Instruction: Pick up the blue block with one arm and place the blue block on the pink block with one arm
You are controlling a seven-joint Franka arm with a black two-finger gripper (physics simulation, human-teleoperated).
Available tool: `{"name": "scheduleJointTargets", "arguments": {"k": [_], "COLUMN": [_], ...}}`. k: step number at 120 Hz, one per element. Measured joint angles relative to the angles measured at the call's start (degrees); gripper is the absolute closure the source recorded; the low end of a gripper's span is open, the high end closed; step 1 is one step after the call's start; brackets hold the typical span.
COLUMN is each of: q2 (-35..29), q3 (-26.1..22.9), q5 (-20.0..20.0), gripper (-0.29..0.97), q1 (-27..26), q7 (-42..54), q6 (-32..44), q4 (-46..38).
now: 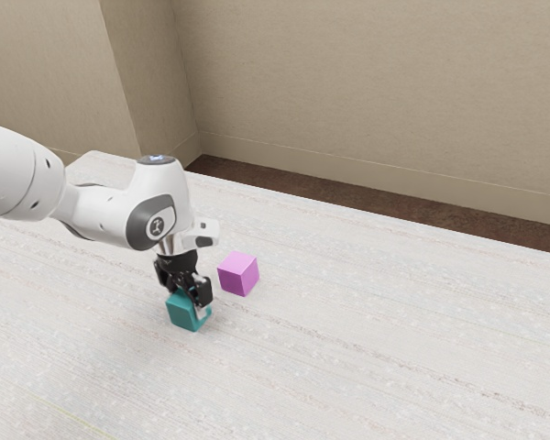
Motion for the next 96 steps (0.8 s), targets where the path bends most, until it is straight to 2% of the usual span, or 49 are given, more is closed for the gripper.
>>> {"name": "scheduleJointTargets", "arguments": {"k": [28,45,55,71,96], "q2": [-0.70,-4.56,-4.83,-1.12,8.81], "q3": [0.03,-0.06,-0.36,-0.60,-0.10], "q5": [0.41,1.43,2.32,3.00,1.71], "gripper": [0.30,0.31,0.31,0.31,0.29], "q1": [-0.17,-0.38,-1.28,-2.95,-3.78], "q7": [-0.27,-0.57,-0.82,-1.33,-3.55], "q6": [0.10,-0.39,-2.42,-7.35,-13.87], "q4": [-0.01,0.54,5.77,17.28,30.76]}}
